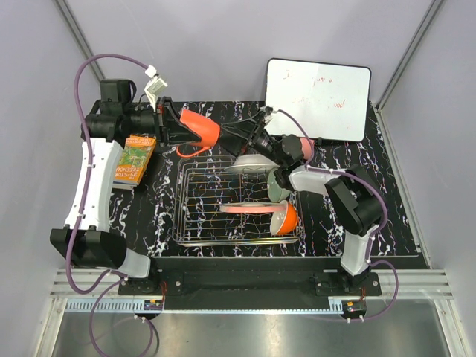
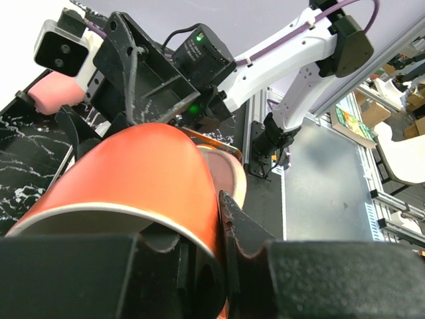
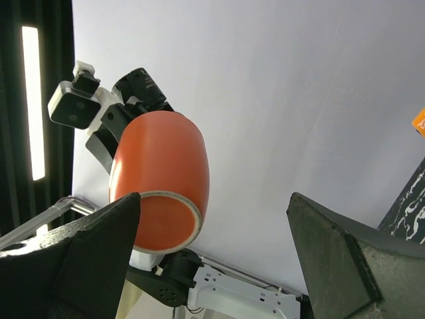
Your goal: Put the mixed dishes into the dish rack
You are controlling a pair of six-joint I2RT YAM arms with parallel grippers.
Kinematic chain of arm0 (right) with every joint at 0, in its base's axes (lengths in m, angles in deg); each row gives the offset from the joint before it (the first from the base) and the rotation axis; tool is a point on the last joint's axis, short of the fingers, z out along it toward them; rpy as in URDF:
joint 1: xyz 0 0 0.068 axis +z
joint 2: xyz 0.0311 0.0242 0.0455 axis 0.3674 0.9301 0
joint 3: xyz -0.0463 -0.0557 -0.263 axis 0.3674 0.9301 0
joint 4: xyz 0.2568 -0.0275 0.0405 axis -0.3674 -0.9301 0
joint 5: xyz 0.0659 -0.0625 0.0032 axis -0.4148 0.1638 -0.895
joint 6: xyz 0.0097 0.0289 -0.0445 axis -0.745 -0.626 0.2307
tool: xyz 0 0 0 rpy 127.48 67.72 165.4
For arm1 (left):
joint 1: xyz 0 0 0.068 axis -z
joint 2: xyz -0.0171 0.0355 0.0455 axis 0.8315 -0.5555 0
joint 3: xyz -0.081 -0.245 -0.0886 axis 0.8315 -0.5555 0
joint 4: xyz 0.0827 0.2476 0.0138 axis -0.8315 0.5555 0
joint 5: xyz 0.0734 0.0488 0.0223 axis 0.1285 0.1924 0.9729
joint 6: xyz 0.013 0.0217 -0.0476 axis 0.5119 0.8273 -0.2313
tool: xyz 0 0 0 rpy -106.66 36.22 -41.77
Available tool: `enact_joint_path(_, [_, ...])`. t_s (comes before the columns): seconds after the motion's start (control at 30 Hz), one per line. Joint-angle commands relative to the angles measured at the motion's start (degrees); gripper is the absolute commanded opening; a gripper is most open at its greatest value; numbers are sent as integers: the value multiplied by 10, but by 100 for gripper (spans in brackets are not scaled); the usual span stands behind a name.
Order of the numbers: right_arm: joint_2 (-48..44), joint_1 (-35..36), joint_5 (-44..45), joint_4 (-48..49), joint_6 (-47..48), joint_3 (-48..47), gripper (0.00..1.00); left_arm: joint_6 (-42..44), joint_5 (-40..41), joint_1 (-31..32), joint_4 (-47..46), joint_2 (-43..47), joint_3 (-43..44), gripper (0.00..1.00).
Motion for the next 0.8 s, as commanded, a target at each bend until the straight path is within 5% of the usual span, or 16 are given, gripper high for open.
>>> enact_joint_path(0.0, [-50,-20,17,157,-14,-5,100,-10,-149,2,-24,21,84,0])
enact_joint_path(0.77, [-55,3,12,155,-10,-79,100,8,-143,16,-28,-13,100,0])
